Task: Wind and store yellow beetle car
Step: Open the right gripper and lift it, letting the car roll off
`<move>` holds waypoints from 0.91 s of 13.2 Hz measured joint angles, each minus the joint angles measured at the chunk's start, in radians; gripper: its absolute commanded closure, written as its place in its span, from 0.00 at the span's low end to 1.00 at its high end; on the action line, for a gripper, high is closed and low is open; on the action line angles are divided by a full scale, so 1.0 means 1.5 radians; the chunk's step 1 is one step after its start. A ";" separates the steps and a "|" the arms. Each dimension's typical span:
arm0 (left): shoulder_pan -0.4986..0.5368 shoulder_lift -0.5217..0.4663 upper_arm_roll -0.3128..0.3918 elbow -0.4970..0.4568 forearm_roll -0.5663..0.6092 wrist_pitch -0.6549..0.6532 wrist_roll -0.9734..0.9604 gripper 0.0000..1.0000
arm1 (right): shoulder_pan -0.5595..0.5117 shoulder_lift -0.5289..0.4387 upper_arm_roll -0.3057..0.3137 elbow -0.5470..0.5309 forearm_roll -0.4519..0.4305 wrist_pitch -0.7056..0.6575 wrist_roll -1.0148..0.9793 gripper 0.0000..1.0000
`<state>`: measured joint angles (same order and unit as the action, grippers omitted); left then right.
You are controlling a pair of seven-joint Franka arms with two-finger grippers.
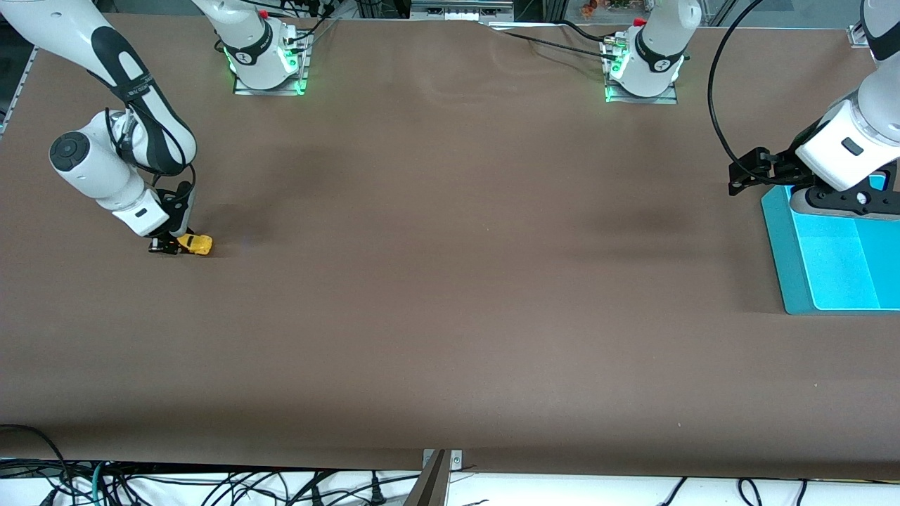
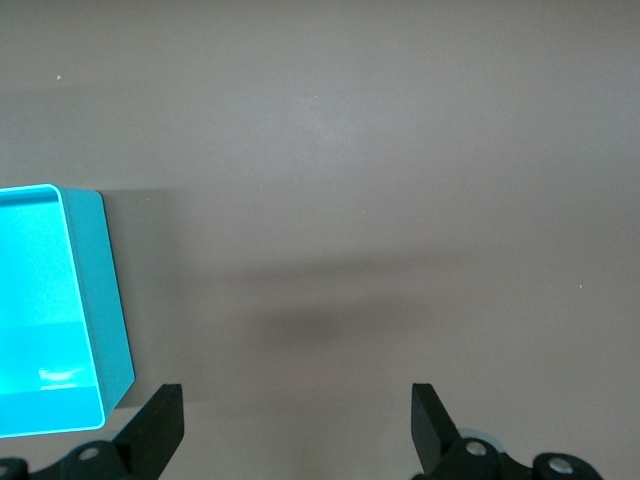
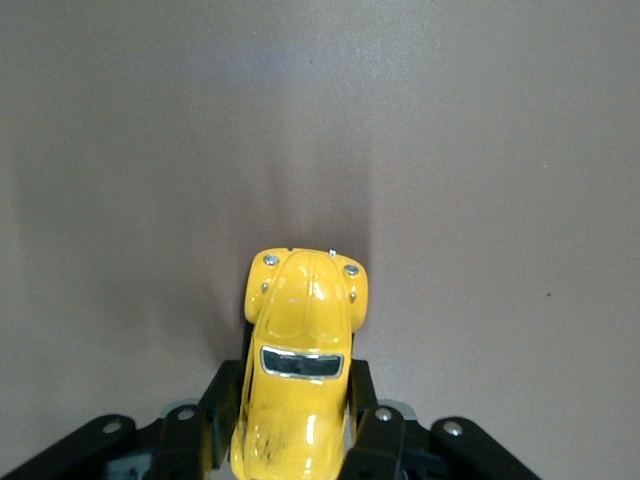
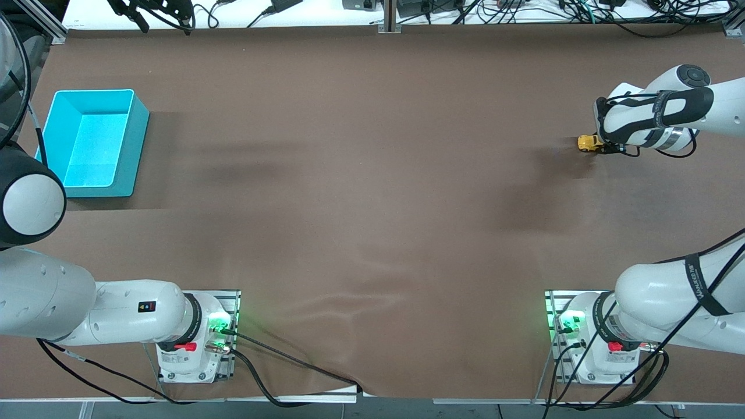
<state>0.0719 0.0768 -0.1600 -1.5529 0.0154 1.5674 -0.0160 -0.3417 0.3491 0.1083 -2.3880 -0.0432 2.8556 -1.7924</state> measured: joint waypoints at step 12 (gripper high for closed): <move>0.000 0.000 0.000 0.000 0.000 0.000 0.000 0.00 | -0.005 -0.030 0.066 0.229 0.057 -0.328 0.000 0.00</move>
<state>0.0721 0.0769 -0.1600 -1.5528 0.0154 1.5674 -0.0160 -0.3493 0.3045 0.2071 -2.0451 0.0423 2.3641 -1.7927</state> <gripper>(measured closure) 0.000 0.000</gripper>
